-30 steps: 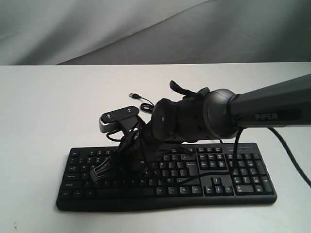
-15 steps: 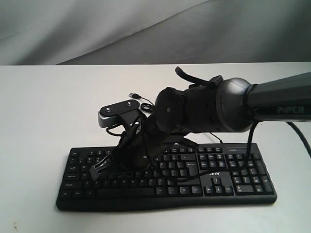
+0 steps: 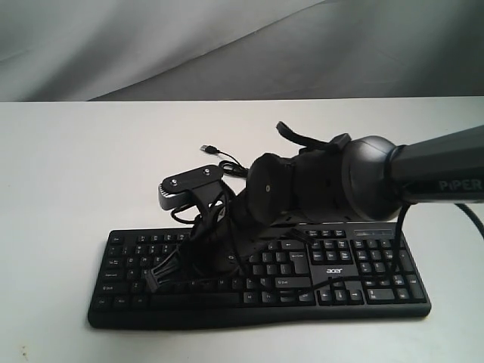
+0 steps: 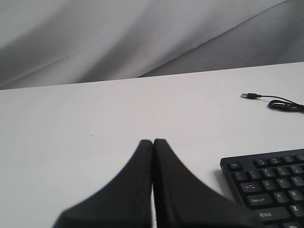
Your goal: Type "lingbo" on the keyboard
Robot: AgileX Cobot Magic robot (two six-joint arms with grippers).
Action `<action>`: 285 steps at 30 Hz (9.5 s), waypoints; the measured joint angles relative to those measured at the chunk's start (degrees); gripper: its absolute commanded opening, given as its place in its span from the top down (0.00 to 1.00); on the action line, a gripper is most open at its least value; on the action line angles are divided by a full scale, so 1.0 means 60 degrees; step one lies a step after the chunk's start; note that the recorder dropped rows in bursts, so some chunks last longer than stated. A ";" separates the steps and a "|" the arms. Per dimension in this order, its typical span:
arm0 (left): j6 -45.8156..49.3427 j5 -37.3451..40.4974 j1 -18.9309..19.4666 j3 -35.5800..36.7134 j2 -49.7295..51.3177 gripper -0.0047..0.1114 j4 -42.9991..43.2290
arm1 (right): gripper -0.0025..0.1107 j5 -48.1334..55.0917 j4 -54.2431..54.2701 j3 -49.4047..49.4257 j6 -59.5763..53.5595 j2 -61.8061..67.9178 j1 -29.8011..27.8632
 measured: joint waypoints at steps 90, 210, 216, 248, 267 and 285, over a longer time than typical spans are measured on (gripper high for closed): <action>0.0000 0.0000 0.0000 0.0000 0.0000 0.96 0.0000 | 0.98 -0.0413 -0.1434 0.0598 0.1913 -0.0480 -0.0942; 0.0000 0.0000 0.0000 0.0000 0.0000 0.96 0.0000 | 0.98 0.0228 -0.5219 0.7029 0.4067 -1.6501 -0.8246; 0.0000 0.0000 0.0000 0.0000 0.0000 0.96 0.0000 | 0.98 0.0421 -0.5417 0.7043 0.4051 -1.6721 -0.8657; 0.0000 0.0000 0.0000 0.0000 0.0000 0.96 0.0000 | 0.98 -0.0624 -0.5585 1.0925 0.2964 -1.8761 -0.8663; 0.0000 0.0000 0.0000 0.0000 0.0000 0.96 0.0000 | 0.98 -0.0446 -0.5547 1.0925 0.2688 -1.8761 -0.8663; 0.0000 0.0000 0.0000 0.0000 0.0000 0.96 0.0000 | 0.98 -0.0430 -0.5508 1.0925 0.2688 -1.8761 -0.8663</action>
